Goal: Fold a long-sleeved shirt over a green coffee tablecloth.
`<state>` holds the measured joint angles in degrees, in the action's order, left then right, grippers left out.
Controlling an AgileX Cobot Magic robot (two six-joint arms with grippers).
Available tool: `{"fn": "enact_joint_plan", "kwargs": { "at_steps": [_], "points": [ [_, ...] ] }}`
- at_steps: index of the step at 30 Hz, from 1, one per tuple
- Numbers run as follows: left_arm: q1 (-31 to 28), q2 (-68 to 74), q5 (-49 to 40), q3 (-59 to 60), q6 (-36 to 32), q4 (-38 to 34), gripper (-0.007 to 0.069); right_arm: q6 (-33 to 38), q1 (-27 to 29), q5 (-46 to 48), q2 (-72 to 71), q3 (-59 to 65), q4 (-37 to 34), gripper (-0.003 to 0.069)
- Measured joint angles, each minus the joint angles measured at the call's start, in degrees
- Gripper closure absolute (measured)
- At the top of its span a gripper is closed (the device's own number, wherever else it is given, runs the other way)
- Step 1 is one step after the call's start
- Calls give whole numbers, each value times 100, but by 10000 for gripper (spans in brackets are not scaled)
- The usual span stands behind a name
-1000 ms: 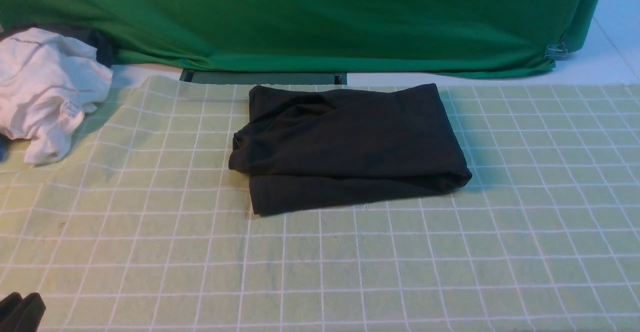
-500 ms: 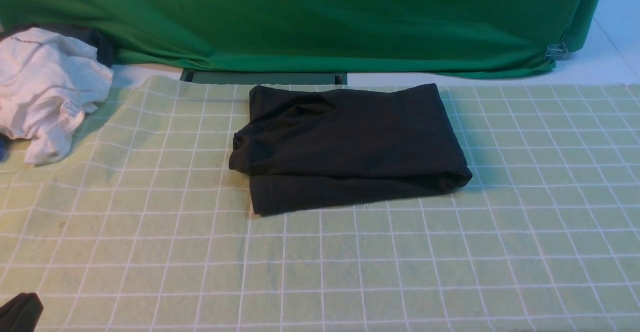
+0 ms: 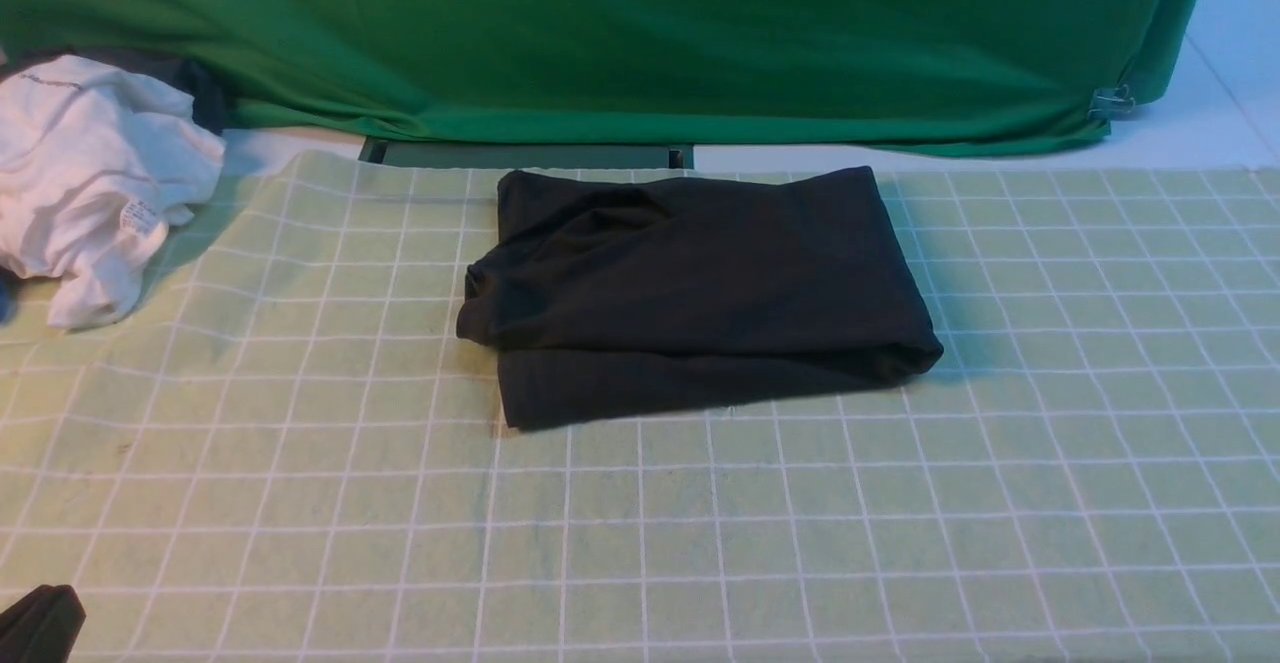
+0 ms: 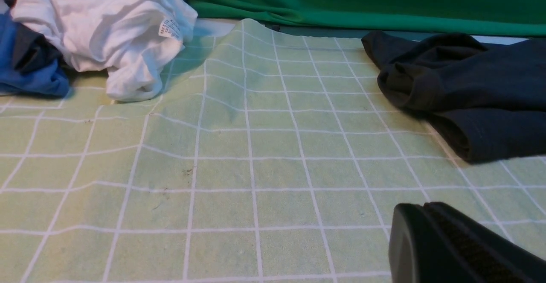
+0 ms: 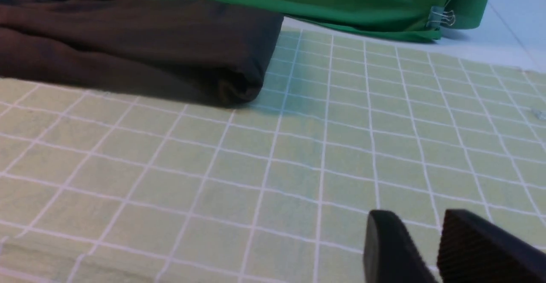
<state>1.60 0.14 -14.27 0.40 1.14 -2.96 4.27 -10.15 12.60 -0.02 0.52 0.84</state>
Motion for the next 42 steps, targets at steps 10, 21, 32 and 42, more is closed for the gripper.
{"fn": "enact_joint_plan", "kwargs": {
  "at_steps": [10,21,32,42],
  "points": [
    [5,0,4,0,-21,11,661,0,0,-4,0,0,37,422],
    [5,0,-1,0,-21,11,661,0,0,-4,0,0,42,419],
    [5,0,-1,0,-21,11,661,0,0,-4,0,0,42,418],
    [5,0,4,0,-21,11,661,0,156,-6,0,0,42,418]
  ]
}}
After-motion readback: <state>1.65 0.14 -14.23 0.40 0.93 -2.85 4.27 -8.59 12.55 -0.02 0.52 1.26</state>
